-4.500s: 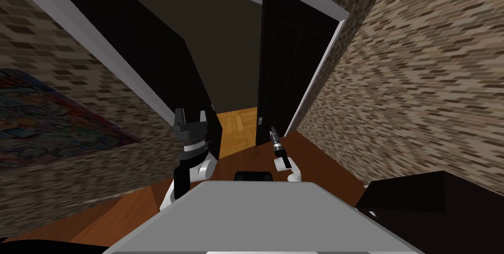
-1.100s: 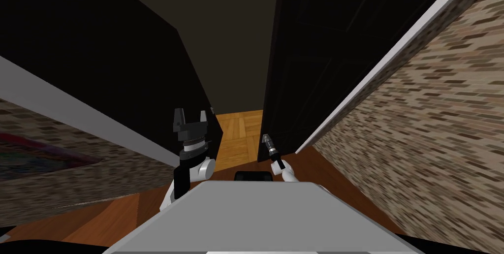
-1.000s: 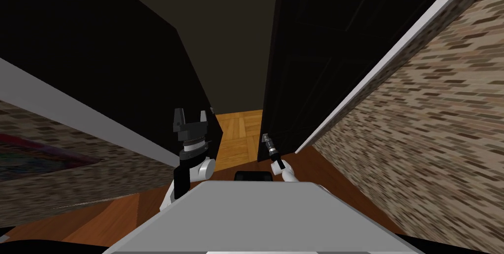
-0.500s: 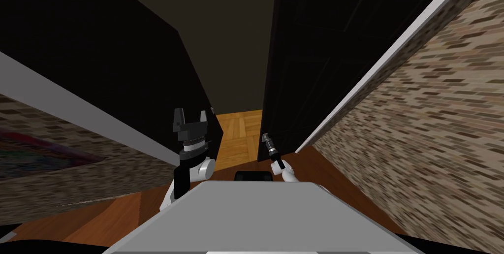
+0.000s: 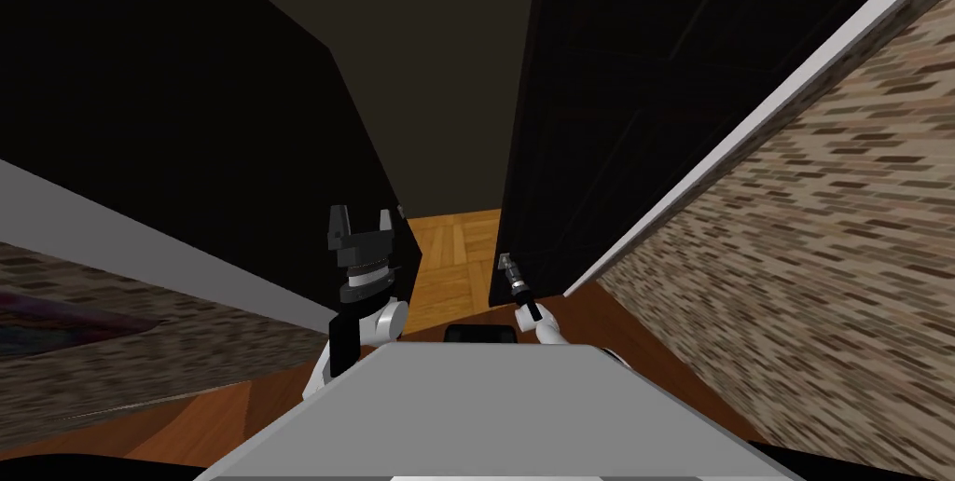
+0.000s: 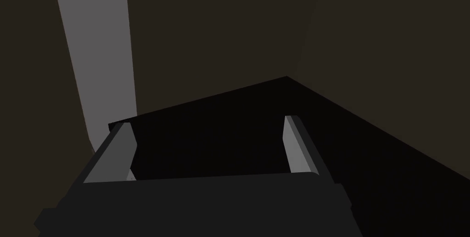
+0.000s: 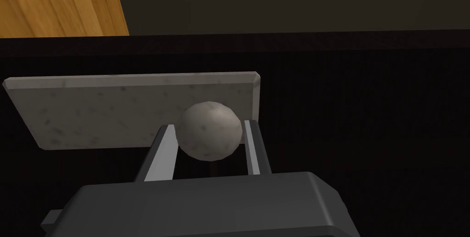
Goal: Push the door open
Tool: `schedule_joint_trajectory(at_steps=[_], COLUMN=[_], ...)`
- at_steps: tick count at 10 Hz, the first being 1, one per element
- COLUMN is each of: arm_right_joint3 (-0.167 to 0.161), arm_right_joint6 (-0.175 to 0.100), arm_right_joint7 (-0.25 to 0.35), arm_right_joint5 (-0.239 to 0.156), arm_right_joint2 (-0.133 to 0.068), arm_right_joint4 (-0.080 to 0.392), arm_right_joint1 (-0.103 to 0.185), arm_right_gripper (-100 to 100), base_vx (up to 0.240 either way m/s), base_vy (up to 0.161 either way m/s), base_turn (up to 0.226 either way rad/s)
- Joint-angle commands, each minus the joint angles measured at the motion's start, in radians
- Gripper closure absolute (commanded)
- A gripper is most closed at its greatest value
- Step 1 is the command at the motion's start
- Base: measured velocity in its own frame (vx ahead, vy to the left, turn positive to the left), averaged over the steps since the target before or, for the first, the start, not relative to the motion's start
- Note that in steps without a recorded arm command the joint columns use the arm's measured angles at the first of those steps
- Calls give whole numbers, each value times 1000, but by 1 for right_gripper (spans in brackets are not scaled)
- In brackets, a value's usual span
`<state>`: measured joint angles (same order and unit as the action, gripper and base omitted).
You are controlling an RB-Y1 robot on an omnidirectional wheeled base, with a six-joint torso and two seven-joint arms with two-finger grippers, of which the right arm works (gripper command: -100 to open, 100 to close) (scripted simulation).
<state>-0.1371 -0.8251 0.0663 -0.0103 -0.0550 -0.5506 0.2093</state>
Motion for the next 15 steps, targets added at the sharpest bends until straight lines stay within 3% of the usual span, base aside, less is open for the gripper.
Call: schedule_joint_trajectory(at_steps=[1, 7, 8, 15], arm_right_joint3=[3, 69, 62, 60], arm_right_joint6=[15, 14, -1, 6], arm_right_joint7=[0, -27, -30, -26], arm_right_joint5=[-1, -35, -32, -35], arm_right_joint2=[-7, -30, -17, -2], arm_right_joint4=[-32, -26, 10, -1], arm_right_joint1=[-11, -12, 5, 6], arm_right_gripper=[100, 100, -100, -100], base_vx=[14, 185, 5, -190], base_vy=[-5, 77, 53, 20], base_turn=[14, -61, -65, -28])
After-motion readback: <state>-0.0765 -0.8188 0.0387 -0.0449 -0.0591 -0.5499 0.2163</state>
